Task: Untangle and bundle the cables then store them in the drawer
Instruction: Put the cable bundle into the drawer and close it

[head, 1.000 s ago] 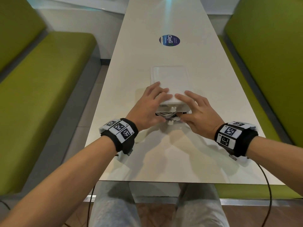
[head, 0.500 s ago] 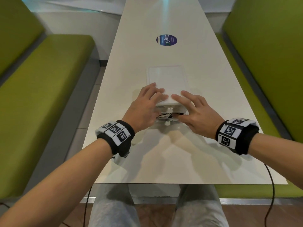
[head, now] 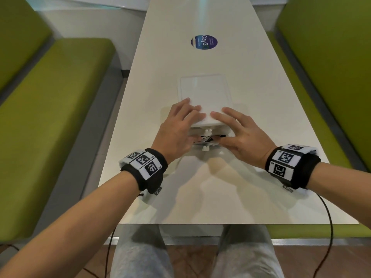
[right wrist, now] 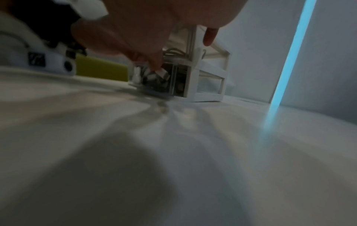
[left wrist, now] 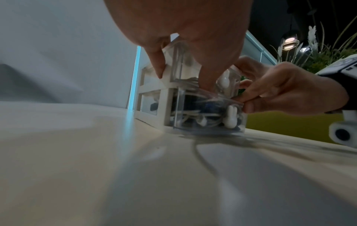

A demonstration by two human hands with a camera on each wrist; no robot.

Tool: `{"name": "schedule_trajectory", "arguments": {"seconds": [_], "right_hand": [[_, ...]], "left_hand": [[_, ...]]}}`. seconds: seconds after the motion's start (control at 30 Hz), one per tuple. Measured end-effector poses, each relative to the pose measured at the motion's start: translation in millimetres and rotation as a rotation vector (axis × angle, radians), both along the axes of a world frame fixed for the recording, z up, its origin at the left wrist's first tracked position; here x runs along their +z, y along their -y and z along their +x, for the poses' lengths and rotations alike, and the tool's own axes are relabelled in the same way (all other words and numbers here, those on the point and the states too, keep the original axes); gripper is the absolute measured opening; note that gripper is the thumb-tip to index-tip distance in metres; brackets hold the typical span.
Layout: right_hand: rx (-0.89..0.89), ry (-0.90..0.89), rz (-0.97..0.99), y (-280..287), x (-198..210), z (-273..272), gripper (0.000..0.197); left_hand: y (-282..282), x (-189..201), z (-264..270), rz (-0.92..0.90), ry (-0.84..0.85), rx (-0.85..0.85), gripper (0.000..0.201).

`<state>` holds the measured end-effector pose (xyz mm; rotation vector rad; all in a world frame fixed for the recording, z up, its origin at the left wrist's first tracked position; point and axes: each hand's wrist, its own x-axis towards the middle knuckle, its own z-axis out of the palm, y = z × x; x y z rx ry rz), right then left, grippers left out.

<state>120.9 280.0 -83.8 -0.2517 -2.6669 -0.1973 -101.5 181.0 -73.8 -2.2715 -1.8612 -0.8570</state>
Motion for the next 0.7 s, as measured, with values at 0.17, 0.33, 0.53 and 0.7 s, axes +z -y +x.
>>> {"name": "schedule_trajectory", "arguments": {"seconds": [0.17, 0.33, 0.53, 0.7], "right_hand": [[-0.022, 0.077, 0.126, 0, 4, -2, 0.036], [-0.076, 0.145, 0.117, 0, 6, -7, 0.042], [-0.077, 0.079, 0.012, 6, 6, -11, 0.054], [-0.144, 0.001, -0.183, 2, 7, -13, 0.08]], "left_hand": [[3, -4, 4, 0.009, -0.041, 0.045, 0.051], [-5, 14, -1, -0.115, -0.049, 0.024, 0.06], [0, 18, -6, -0.229, -0.165, 0.0, 0.09], [-2, 19, -2, -0.25, -0.121, 0.056, 0.102]]}}
